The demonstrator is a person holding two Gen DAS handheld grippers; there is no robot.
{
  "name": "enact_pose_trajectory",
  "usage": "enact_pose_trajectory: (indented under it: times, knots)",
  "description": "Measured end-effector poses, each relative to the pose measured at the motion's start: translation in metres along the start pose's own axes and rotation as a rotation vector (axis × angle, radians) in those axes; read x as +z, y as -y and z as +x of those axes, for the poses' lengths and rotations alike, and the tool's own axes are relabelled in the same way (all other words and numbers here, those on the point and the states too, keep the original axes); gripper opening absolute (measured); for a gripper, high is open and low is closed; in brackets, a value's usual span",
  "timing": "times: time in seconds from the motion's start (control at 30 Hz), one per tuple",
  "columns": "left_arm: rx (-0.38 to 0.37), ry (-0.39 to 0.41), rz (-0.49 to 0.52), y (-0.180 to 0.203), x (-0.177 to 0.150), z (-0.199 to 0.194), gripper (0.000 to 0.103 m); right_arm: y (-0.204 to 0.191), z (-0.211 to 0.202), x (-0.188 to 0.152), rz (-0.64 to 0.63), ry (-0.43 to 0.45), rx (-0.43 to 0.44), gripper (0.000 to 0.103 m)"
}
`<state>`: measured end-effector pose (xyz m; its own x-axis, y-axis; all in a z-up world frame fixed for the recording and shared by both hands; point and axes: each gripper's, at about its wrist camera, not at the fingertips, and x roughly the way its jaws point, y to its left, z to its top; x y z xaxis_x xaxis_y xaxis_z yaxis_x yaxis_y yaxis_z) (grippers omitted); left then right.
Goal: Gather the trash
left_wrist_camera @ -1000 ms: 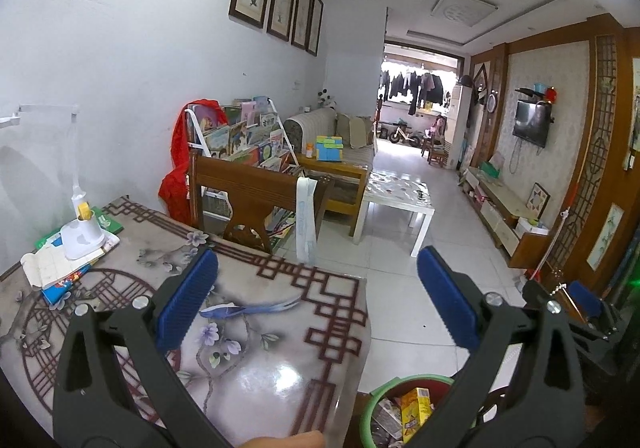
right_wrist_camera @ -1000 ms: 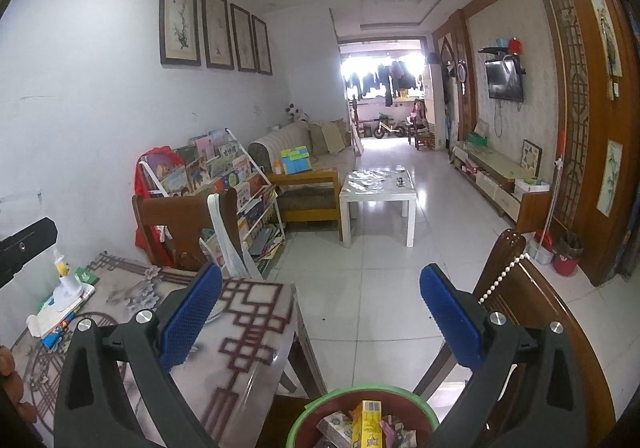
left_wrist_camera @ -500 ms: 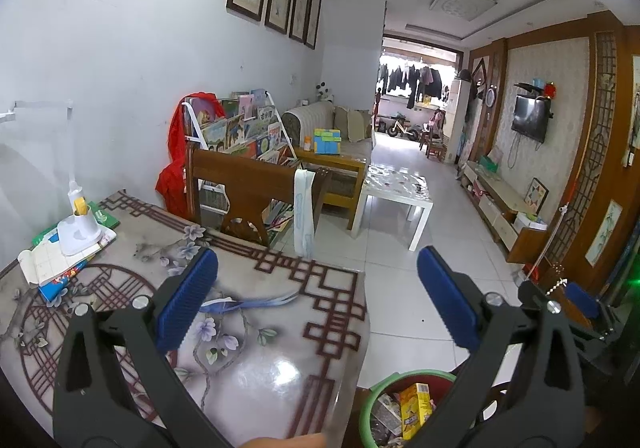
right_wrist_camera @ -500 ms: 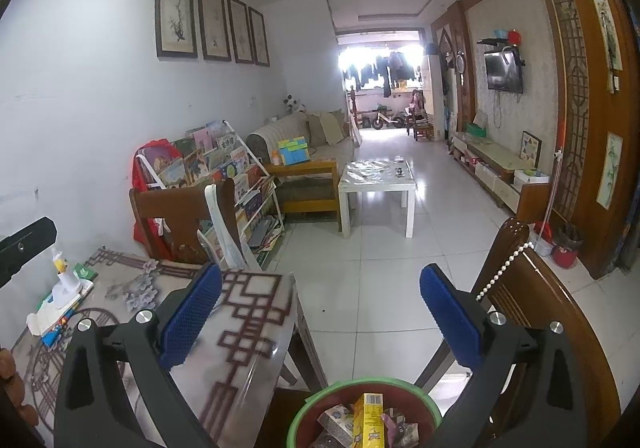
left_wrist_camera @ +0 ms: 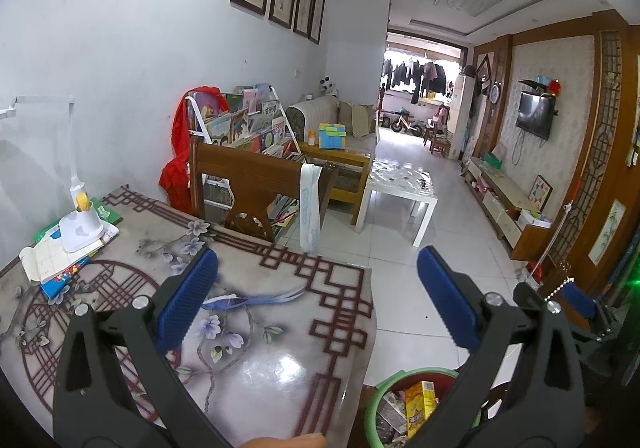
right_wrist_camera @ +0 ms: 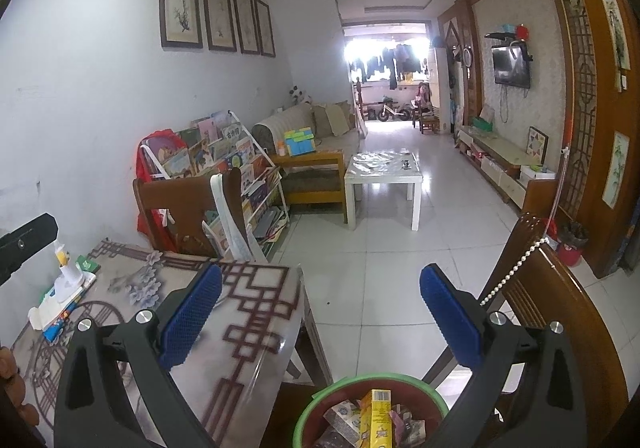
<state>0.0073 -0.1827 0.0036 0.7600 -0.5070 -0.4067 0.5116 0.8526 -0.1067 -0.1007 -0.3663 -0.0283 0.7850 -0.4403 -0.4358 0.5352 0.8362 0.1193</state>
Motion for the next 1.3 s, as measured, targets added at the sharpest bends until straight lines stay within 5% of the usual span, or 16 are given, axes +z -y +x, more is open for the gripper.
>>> enact_pose_trajectory:
  times: [0.97, 1.3]
  knots:
    - [0.011, -0.004, 0.006, -0.005, -0.009, 0.009, 0.098, -0.003, 0.026, -0.012, -0.025, -0.08, 0.004, 0.096]
    - [-0.008, -0.063, -0.018, -0.011, -0.034, 0.015, 0.098, -0.016, 0.047, -0.017, -0.056, -0.135, 0.019, 0.096]
